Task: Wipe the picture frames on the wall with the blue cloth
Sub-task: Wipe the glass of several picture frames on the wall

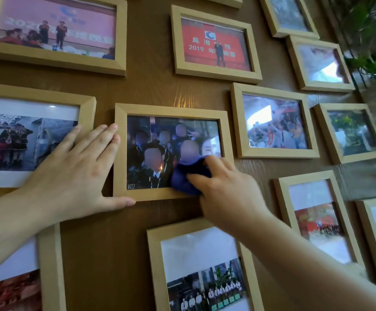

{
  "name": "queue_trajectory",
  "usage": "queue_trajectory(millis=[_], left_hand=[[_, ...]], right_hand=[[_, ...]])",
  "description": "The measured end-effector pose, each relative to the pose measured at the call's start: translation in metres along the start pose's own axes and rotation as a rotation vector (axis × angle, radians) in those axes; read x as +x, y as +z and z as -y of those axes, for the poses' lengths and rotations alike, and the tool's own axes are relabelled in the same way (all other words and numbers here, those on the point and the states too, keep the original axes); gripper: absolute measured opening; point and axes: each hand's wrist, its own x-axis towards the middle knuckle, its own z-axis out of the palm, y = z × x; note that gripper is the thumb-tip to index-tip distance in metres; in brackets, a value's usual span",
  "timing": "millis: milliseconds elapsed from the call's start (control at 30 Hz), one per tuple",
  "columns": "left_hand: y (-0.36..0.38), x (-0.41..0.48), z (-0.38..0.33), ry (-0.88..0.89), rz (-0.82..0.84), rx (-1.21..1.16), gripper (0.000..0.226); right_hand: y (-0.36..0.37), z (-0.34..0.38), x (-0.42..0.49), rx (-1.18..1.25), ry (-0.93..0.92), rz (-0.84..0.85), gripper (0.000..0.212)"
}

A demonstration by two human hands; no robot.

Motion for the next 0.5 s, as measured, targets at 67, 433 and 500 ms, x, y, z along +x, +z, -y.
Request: queue_trajectory(millis=[67, 433, 500], left_hand=[[0.005, 0.001, 0.003, -0.003, 0.008, -0.003, 0.124], [0.027, 0.008, 0.013, -0.024, 0.025, -0.038, 0.134], [0.028, 0.008, 0.014, -0.027, 0.031, -0.042, 0.135]], right_hand=[[0.001, 0.011, 0.002, 0.029, -0.008, 0.005, 0.022], [-0.005, -0.042, -0.025, -0.116, 0.012, 0.068, 0.025], [-0.006, -0.046, -0.028, -0.116, 0.018, 0.042, 0.026]])
